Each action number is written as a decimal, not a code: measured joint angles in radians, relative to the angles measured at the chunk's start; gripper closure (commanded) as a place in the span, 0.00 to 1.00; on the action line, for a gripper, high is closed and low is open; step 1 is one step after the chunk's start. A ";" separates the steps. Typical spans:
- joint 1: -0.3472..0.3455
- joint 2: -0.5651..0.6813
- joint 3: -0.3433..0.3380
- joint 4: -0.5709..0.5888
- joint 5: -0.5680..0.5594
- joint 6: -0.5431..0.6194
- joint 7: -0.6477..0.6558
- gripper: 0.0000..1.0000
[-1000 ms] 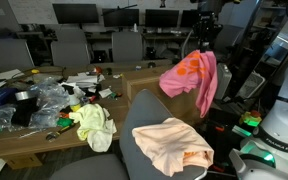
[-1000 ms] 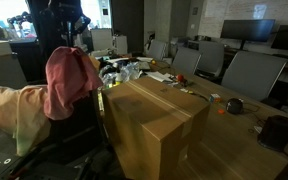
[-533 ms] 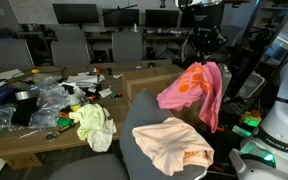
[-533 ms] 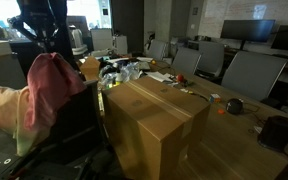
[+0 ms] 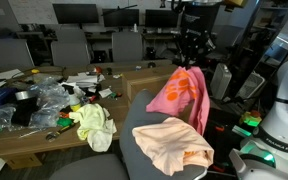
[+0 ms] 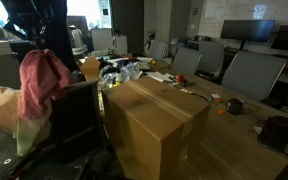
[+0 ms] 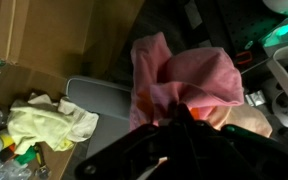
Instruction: Pick the clothes on the box and put them on the back rest of the chair
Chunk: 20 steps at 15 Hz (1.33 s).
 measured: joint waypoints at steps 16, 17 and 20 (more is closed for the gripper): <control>0.014 0.076 0.000 -0.061 0.053 0.234 0.205 0.98; 0.016 0.078 0.000 -0.064 0.053 0.236 0.213 0.98; 0.019 0.084 0.004 -0.071 0.053 0.246 0.239 0.98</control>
